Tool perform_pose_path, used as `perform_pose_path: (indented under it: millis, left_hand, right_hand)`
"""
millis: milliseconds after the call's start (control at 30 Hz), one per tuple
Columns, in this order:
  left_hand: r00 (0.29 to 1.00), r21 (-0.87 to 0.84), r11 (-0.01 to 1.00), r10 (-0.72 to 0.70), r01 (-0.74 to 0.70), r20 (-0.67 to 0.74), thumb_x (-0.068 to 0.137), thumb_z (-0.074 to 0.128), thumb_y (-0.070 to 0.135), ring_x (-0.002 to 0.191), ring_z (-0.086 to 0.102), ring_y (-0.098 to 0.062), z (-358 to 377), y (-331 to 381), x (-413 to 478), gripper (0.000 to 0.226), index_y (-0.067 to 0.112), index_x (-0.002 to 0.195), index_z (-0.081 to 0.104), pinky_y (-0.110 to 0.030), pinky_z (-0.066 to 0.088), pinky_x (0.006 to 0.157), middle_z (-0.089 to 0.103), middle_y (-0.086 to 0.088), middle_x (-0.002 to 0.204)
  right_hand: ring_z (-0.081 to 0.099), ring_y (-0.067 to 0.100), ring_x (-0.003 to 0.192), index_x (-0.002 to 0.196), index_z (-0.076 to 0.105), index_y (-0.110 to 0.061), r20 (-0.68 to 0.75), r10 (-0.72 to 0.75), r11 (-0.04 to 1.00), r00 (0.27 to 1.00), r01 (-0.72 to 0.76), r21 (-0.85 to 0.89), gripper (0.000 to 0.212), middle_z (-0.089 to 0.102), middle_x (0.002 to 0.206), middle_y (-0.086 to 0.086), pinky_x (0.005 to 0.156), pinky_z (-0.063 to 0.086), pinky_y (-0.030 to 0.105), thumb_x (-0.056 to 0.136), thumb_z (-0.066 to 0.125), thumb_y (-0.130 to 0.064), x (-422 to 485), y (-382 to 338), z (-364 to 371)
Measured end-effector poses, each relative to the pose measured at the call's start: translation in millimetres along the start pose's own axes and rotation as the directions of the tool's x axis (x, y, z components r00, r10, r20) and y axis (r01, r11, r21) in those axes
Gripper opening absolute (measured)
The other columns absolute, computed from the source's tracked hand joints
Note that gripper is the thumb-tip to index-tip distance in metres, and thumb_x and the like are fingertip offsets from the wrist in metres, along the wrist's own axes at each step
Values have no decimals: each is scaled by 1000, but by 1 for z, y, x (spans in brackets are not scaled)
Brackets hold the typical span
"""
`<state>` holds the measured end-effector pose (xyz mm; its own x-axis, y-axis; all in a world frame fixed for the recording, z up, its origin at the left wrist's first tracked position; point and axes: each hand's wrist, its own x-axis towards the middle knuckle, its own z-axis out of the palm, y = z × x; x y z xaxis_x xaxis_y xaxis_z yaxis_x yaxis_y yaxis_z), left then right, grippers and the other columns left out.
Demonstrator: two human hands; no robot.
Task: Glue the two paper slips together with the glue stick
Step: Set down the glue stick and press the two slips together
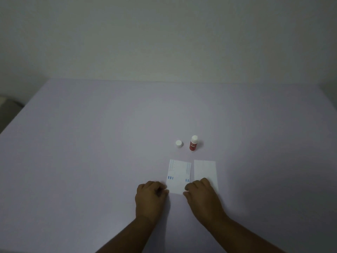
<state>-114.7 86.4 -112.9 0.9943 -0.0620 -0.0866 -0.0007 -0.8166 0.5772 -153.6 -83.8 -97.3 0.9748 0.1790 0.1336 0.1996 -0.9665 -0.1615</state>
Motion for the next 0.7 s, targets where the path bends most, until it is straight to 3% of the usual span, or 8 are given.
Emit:
perform_pose_path:
  millis: [100,200,300,400,533,700]
  left_hand:
    - [987,52,985,-163,163,-4,73,72,40,110,49,-22,0,2,5,31,34,102,64,-22,31,80,60,5,112]
    - [953,191,934,-300,304,-48,58,70,58,124,36,-24,-1,1,9,65,44,118,49,-39,33,99,43,4,133]
    - [928,190,913,-372,362,18,51,67,71,140,10,-28,0,-8,13,99,43,136,24,-52,16,110,15,2,153]
    - [914,195,909,-393,369,99,55,63,76,143,-9,-31,2,-15,15,112,39,143,3,-59,4,111,-6,1,158]
    - [907,198,908,-398,369,134,60,61,76,143,-16,-32,2,-13,14,116,35,145,-6,-60,-1,111,-14,-1,158]
    - [900,186,908,-405,375,160,59,63,75,142,-18,-32,0,-12,17,119,34,145,-8,-62,-3,110,-17,-1,158]
  right_hand:
    - [57,18,57,56,60,-20,37,289,952,957,-291,91,26,62,56,-4,51,50,27,59,85,-26,1,-2,-4]
    - [54,23,83,78,67,-15,102,472,853,876,-482,198,17,68,80,3,72,47,35,83,65,-31,7,2,-1]
    - [50,20,93,92,68,-16,87,467,856,880,-475,205,25,69,94,1,80,44,33,88,54,-37,14,5,3]
    - [50,21,94,96,69,-16,113,457,863,882,-470,183,29,70,96,2,81,43,33,86,55,-40,18,4,6]
    - [55,20,76,76,71,-15,61,431,895,900,-435,98,23,71,76,1,68,46,33,77,69,-38,20,-3,6]
    - [51,17,89,92,69,-16,135,576,785,806,-592,182,25,71,91,-3,76,45,30,86,57,-37,21,-12,10]
